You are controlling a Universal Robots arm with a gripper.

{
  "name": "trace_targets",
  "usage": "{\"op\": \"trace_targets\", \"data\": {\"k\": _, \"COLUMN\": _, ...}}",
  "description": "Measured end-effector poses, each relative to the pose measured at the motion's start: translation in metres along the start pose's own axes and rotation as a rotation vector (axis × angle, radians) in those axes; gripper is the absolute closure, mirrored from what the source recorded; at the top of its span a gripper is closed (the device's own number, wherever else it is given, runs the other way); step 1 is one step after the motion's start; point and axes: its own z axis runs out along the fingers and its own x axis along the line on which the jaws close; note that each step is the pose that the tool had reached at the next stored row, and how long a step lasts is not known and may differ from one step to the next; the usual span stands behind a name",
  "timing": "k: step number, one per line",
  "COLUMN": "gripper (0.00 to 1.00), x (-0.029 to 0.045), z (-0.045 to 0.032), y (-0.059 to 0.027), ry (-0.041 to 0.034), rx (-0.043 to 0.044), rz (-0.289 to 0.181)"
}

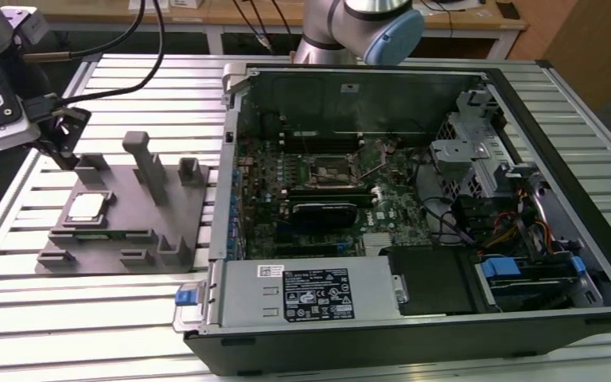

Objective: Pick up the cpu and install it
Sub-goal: 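Pick up the cpu and move it towards the insertion slot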

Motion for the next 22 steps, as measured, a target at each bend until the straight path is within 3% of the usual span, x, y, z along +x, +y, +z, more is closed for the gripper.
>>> {"op": "trace_targets", "data": {"k": 22, "gripper": 0.89, "x": 0.0014, "z": 0.0136, "y": -0.0040, "ry": 0.0000, "rx": 0.0000, "rz": 0.000}}
